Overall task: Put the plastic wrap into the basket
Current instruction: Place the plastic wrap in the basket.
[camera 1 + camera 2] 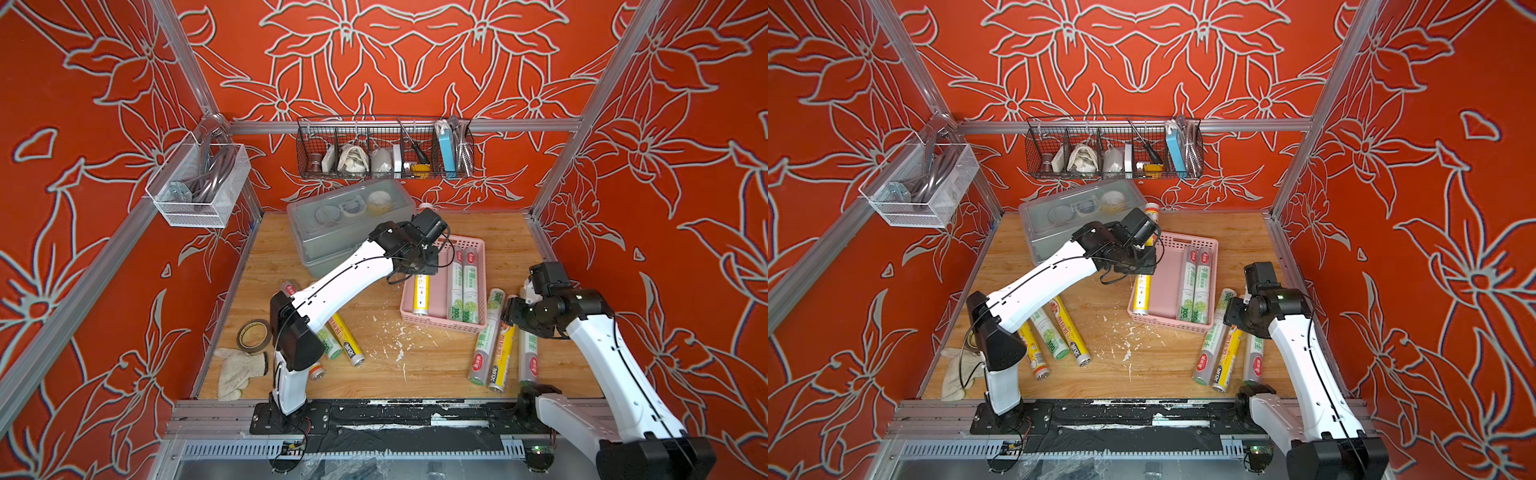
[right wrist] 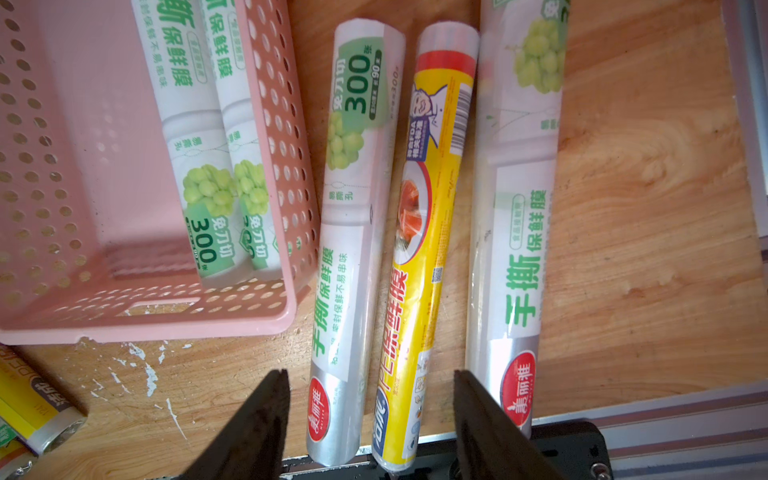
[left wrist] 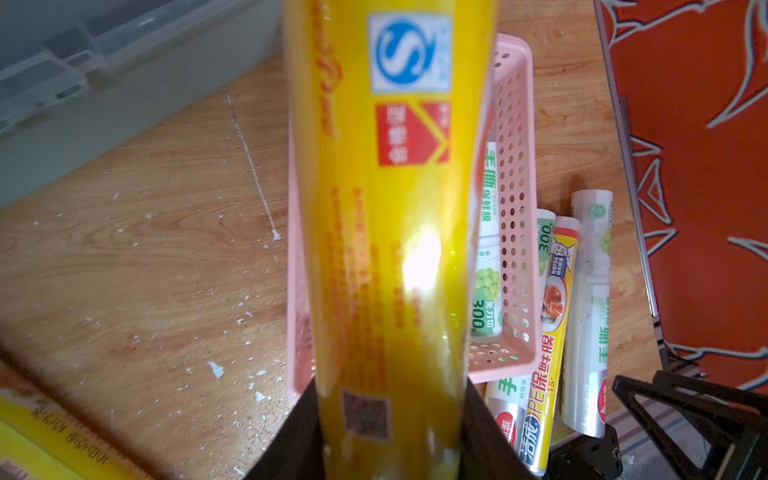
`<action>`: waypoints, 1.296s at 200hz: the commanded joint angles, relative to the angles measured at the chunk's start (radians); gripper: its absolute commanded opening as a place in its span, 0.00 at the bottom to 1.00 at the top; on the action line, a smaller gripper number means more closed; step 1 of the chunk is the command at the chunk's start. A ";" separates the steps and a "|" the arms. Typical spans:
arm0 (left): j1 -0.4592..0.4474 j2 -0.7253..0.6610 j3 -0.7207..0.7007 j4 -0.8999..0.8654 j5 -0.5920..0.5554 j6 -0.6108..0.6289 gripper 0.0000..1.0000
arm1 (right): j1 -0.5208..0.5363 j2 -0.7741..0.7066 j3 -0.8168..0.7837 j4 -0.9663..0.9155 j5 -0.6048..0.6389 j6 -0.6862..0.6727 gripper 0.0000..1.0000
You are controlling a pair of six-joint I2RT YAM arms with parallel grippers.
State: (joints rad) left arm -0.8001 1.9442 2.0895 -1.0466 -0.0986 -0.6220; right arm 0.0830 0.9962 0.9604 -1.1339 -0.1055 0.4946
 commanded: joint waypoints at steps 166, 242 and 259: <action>0.031 0.430 0.228 0.156 0.101 0.052 0.42 | -0.053 0.099 -0.142 0.065 0.088 0.131 0.61; 0.050 0.541 0.255 0.200 0.121 0.023 0.43 | -0.066 0.186 -0.136 0.089 0.077 0.107 0.57; 0.052 0.562 0.267 0.200 0.131 0.018 0.43 | -0.066 0.195 -0.135 0.083 0.075 0.105 0.55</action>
State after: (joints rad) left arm -0.7513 2.4733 2.3226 -0.8612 0.0101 -0.5888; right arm 0.0246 1.1828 0.8276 -1.0389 -0.0223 0.6086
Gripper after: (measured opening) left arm 0.434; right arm 0.559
